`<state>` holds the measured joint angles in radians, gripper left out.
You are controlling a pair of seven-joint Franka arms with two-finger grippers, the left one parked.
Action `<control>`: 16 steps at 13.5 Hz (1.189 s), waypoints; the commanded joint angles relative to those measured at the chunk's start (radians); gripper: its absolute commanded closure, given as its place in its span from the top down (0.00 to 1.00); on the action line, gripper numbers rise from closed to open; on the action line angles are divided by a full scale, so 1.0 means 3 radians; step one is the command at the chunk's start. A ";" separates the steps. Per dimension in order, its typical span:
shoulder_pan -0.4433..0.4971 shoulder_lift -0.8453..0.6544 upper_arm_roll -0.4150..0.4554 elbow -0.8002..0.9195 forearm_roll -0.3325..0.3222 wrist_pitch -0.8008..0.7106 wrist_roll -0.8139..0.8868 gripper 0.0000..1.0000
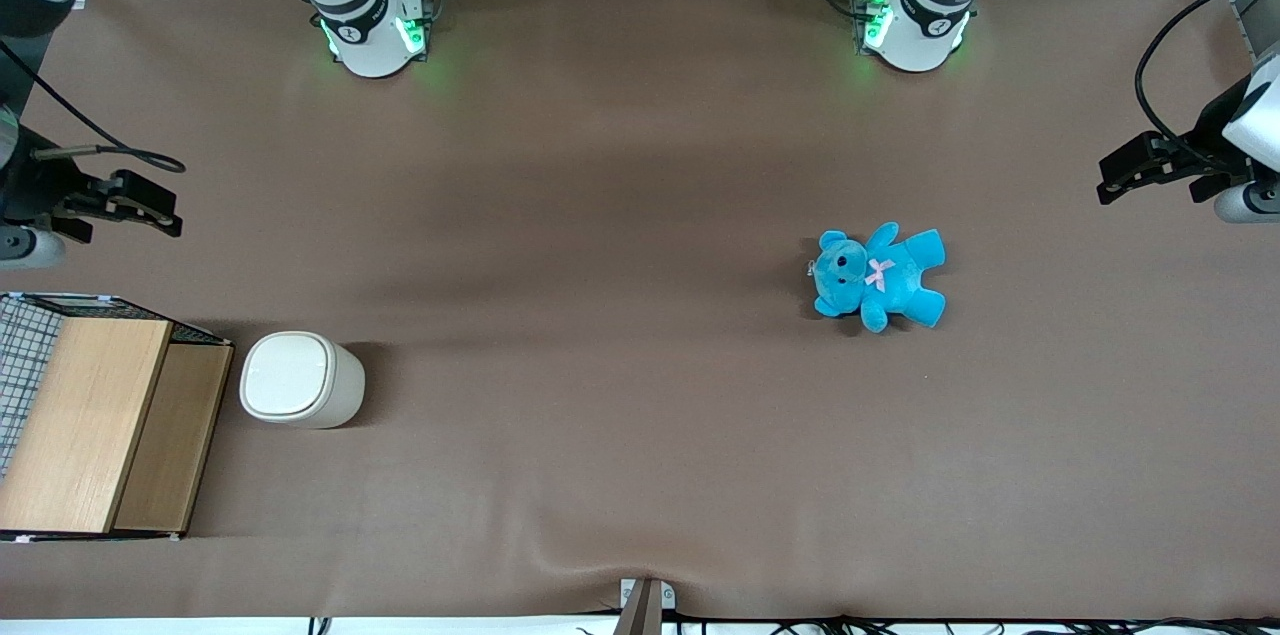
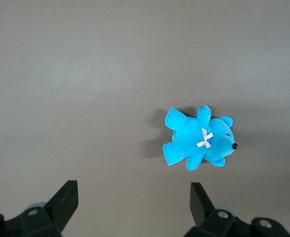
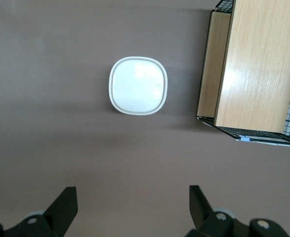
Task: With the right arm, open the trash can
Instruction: 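Move the right gripper over the white trash can's lid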
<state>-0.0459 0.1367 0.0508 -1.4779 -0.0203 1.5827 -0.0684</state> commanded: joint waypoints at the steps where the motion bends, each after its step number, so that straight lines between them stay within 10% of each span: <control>1: 0.0040 0.0208 -0.0006 0.0064 -0.0014 0.0113 0.0059 1.00; 5: 0.0117 0.0464 -0.0006 0.0064 -0.0019 0.0419 0.0029 0.99; 16: 0.0081 0.1180 -0.0006 0.0074 -0.0030 0.1100 0.0023 0.00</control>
<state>-0.0157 0.4683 0.0482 -1.4776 -0.0202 1.9115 -0.0679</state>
